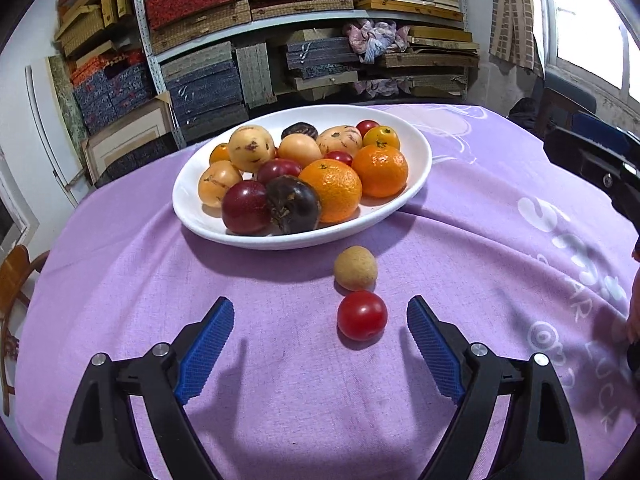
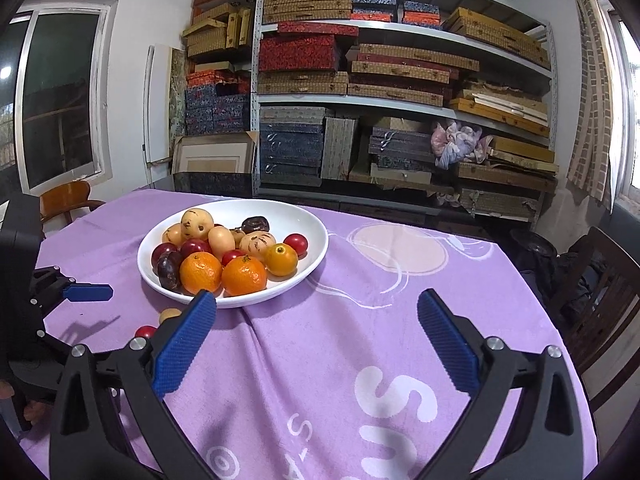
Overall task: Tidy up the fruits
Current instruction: 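Move both open tools toward the last red tomato and small brown loquat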
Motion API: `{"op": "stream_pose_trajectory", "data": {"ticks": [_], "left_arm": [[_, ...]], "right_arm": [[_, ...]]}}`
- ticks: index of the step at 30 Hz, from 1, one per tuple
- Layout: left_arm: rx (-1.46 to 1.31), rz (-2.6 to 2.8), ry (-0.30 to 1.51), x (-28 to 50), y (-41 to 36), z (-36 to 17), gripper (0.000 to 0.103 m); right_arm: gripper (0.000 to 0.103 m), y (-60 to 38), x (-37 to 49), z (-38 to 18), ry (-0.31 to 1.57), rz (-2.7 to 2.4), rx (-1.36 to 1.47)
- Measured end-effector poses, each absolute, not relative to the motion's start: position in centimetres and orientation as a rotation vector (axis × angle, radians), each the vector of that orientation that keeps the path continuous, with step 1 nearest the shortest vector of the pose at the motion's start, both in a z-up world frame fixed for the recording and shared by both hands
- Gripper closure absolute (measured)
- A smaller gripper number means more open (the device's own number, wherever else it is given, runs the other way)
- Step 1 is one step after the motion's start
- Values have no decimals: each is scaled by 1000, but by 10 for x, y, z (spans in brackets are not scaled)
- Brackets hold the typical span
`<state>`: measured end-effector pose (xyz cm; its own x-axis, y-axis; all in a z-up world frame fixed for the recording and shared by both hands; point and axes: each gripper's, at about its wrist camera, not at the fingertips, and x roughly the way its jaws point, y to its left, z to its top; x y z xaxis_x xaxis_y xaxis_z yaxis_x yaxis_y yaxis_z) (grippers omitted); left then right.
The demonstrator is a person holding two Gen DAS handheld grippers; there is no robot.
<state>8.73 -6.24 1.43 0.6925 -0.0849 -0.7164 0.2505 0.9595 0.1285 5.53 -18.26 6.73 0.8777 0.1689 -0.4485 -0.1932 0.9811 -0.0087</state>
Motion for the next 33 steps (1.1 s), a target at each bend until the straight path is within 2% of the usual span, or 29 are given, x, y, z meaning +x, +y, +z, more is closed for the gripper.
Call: {"op": "stream_pose_trajectory", "data": {"ticks": [13, 30, 31, 33], "left_arm": [[133, -92, 834, 100, -13, 11, 14], [143, -231, 801, 99, -36, 15, 15], [149, -235, 801, 100, -37, 15, 16], [160, -246, 805, 101, -41, 15, 27]], "right_arm": [[4, -184, 61, 59, 508, 197, -34], [4, -181, 61, 60, 498, 198, -45], [4, -181, 61, 60, 499, 199, -45], [4, -181, 61, 60, 498, 200, -43]]}}
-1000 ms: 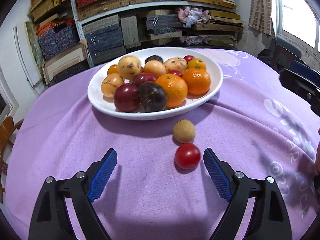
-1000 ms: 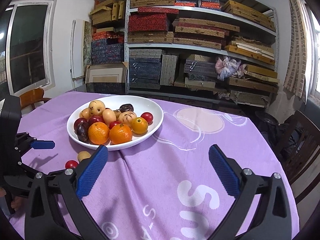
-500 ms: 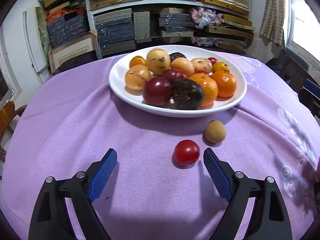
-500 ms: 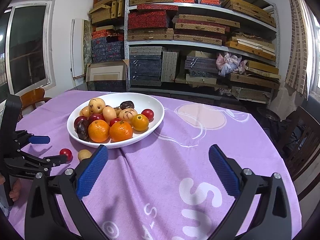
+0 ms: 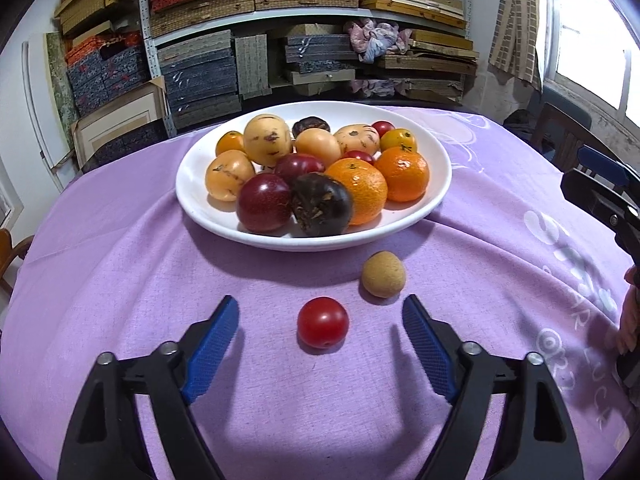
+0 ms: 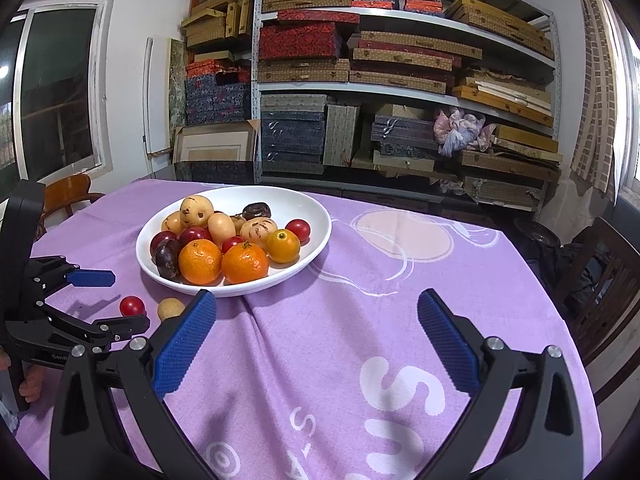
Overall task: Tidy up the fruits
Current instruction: 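Move both open tools toward the last red tomato and small brown loquat, then grasp the red tomato with the left tool while the right tool grasps the loquat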
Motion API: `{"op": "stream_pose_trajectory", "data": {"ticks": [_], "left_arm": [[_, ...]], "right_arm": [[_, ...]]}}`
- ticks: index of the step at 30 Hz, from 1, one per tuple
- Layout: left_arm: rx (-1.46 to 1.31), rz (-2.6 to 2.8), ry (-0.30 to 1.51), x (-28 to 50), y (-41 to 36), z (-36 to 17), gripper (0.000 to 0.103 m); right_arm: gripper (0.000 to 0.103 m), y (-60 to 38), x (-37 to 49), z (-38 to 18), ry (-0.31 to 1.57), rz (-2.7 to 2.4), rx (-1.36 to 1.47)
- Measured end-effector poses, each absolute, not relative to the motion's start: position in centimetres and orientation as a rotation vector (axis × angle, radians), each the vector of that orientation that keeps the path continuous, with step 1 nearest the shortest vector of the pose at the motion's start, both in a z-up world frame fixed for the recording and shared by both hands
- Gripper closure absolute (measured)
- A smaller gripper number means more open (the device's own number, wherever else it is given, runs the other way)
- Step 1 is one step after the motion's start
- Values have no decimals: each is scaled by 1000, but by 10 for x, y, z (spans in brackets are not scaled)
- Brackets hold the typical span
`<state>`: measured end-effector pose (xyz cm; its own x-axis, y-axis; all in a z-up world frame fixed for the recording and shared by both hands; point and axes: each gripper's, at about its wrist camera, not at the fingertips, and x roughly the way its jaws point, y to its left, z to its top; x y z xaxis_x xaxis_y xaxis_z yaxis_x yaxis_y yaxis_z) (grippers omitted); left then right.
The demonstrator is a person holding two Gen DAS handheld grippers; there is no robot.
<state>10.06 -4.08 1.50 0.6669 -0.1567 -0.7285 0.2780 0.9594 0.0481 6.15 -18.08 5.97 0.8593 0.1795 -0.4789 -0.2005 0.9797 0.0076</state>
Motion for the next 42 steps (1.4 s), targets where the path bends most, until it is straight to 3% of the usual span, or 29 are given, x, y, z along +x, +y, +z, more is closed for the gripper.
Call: {"op": "stream_pose_trajectory", "data": {"ticks": [1, 3, 5, 25, 29, 32, 42], "left_arm": [[162, -250, 811, 102, -42, 14, 30], [149, -257, 830, 105, -41, 12, 47], [128, -261, 849, 108, -39, 10, 53], [203, -231, 864, 106, -48, 3, 53], [218, -220, 858, 106, -50, 3, 59], [225, -218, 855, 106, -51, 4, 75], [213, -205, 808, 98, -43, 13, 77]], "right_arm": [[4, -181, 62, 59, 500, 200, -43], [4, -180, 61, 59, 502, 201, -45], [4, -179, 61, 59, 505, 203, -48], [4, -177, 65, 52, 528, 215, -61], [4, -176, 66, 50, 532, 215, -65], [4, -177, 67, 48, 538, 215, -70], [4, -184, 71, 47, 578, 301, 6]]}}
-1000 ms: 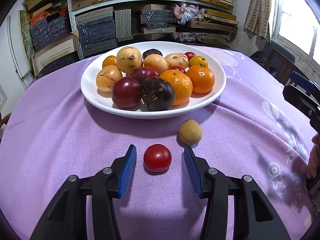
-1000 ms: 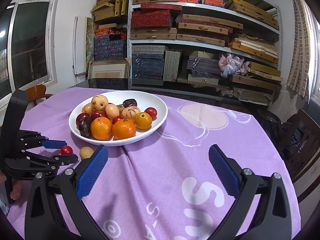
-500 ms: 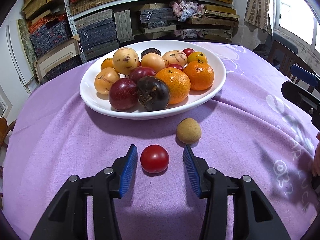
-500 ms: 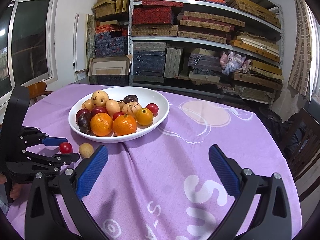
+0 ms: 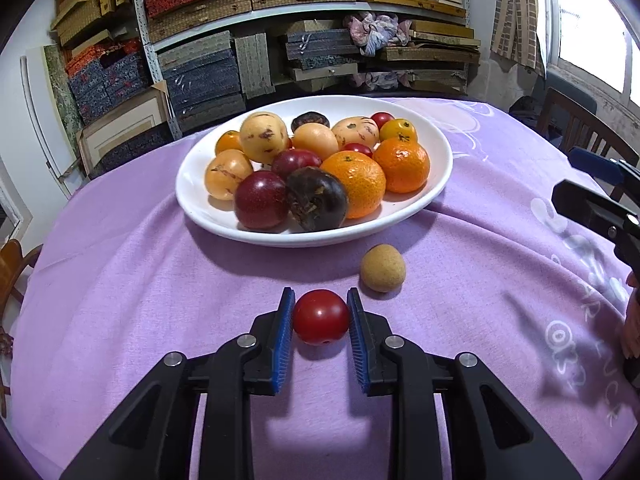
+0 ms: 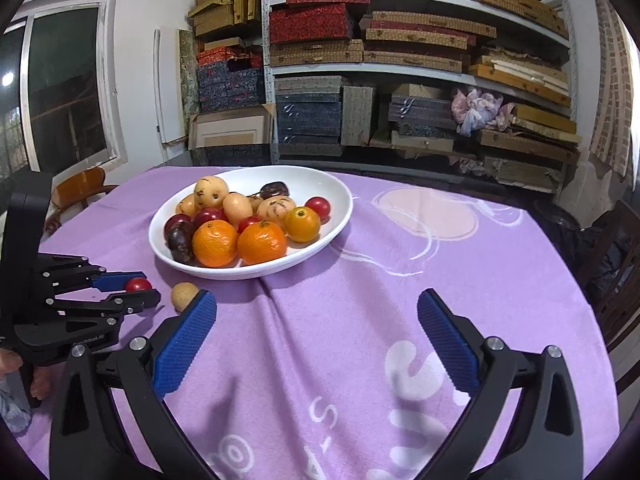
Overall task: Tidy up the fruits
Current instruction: 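Grasp the red tomato with the left tool while the right tool grasps the loquat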
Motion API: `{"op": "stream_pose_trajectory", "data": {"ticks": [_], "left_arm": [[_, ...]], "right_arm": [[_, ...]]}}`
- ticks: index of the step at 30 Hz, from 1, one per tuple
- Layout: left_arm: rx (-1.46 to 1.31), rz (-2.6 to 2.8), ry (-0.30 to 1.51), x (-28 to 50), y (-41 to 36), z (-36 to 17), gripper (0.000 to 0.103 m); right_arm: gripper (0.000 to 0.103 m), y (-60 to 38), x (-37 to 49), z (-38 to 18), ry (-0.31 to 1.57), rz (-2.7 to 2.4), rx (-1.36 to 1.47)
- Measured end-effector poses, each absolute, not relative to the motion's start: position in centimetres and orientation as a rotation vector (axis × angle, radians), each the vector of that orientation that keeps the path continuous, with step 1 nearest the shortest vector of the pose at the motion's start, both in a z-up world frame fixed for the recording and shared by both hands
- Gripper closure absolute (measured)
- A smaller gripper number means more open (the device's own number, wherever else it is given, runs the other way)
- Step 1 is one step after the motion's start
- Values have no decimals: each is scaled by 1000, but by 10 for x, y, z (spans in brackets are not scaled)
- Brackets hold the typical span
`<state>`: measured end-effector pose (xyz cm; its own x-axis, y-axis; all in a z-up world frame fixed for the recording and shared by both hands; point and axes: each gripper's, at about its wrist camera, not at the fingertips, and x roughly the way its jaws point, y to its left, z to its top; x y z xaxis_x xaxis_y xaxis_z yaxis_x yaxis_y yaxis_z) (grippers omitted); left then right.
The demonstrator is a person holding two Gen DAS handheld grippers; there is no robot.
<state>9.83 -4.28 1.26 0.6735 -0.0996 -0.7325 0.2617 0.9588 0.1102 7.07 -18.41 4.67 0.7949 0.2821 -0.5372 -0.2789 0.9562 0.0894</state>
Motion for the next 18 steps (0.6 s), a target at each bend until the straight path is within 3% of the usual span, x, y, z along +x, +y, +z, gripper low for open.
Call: {"op": "stream_pose_trajectory", "data": {"ticks": [1, 4, 10, 14, 18], "left_arm": [[198, -197, 804, 98, -37, 15, 77], [124, -171, 792, 102, -18, 26, 77], [37, -126, 783, 105, 12, 37, 77], [15, -122, 781, 105, 21, 40, 77], [6, -128, 786, 104, 23, 40, 77]], "right_arm": [[7, -182, 71, 47, 588, 321, 16], [36, -160, 72, 48, 637, 415, 7], [40, -84, 88, 27, 781, 495, -182], [57, -53, 99, 21, 817, 495, -256], [66, -43, 114, 17, 851, 500, -249]]}}
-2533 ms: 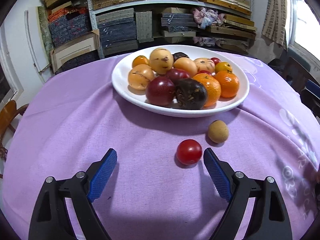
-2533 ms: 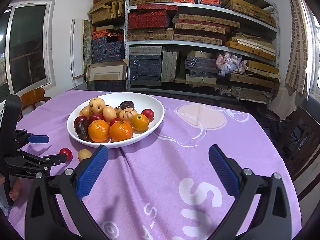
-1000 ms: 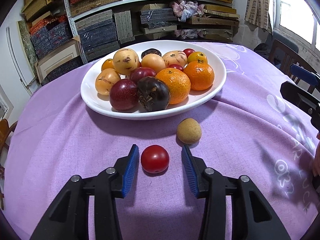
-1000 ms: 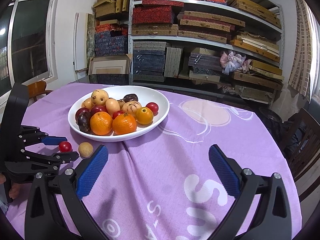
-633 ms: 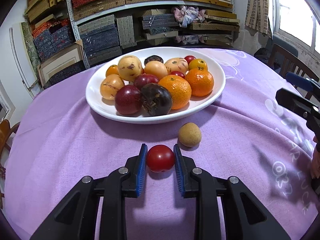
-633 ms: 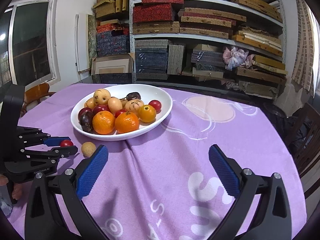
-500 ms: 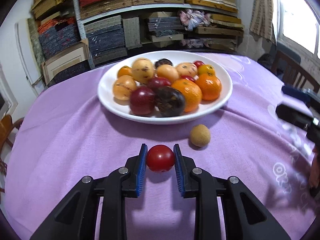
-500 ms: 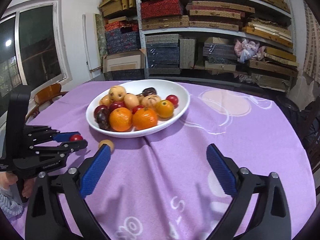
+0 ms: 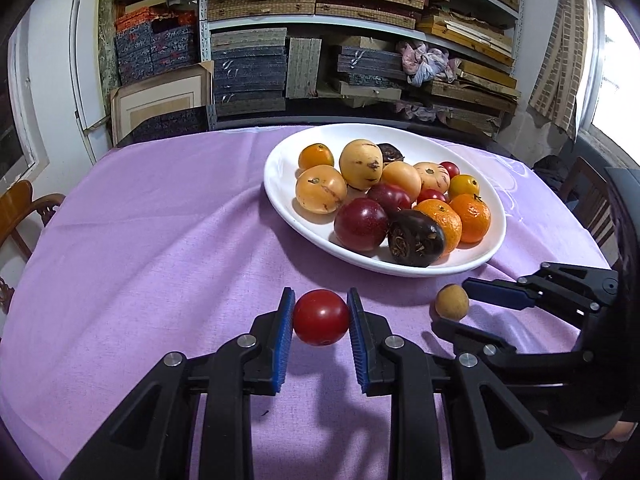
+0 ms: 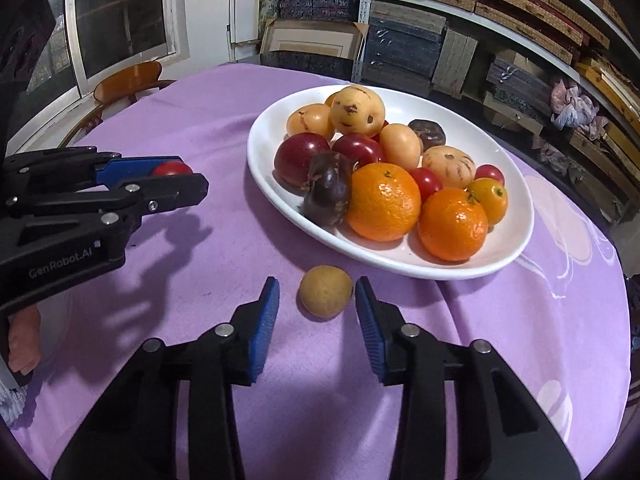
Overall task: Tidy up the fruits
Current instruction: 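Grasp the red tomato with the left tool while the right tool grasps the loquat, then release the tomato on the plate with the left tool while the right tool releases the loquat there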
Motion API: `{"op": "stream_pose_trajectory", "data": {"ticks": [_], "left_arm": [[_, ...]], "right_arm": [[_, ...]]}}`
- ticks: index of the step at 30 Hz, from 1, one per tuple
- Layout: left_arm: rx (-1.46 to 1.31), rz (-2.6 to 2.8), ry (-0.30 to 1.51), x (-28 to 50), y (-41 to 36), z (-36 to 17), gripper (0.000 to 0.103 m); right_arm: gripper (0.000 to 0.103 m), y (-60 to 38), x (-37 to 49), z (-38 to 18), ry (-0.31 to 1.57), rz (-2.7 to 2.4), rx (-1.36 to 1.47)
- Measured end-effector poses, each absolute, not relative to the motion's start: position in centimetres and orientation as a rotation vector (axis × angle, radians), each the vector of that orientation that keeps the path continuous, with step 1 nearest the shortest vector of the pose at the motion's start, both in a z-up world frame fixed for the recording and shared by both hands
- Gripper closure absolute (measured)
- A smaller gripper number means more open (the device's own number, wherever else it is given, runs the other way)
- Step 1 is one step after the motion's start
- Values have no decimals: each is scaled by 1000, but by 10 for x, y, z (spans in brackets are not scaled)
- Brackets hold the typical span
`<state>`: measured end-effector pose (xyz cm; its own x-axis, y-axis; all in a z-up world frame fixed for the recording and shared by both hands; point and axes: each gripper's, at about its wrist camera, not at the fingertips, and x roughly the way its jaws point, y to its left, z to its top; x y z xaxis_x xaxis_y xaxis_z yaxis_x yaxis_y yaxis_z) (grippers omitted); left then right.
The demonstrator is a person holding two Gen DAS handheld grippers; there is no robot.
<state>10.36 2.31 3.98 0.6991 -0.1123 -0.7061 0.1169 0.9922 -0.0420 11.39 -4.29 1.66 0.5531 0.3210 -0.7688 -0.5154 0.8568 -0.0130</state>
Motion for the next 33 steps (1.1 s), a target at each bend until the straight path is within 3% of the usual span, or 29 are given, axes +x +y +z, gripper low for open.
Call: {"op": "stream_pose_trajectory", "data": {"ticks": [2, 17, 26, 33], "left_arm": [[6, -131, 789, 104, 24, 39, 77], [0, -152, 845, 112, 21, 22, 77], [53, -168, 742, 145, 0, 82, 77], [74, -145, 770, 200, -16, 87, 77]], "right_arm": [[76, -41, 119, 16, 854, 490, -251], [76, -62, 108, 13, 863, 513, -189], [76, -103, 124, 83, 713, 450, -93], [76, -83, 182, 79, 738, 383, -125]]}}
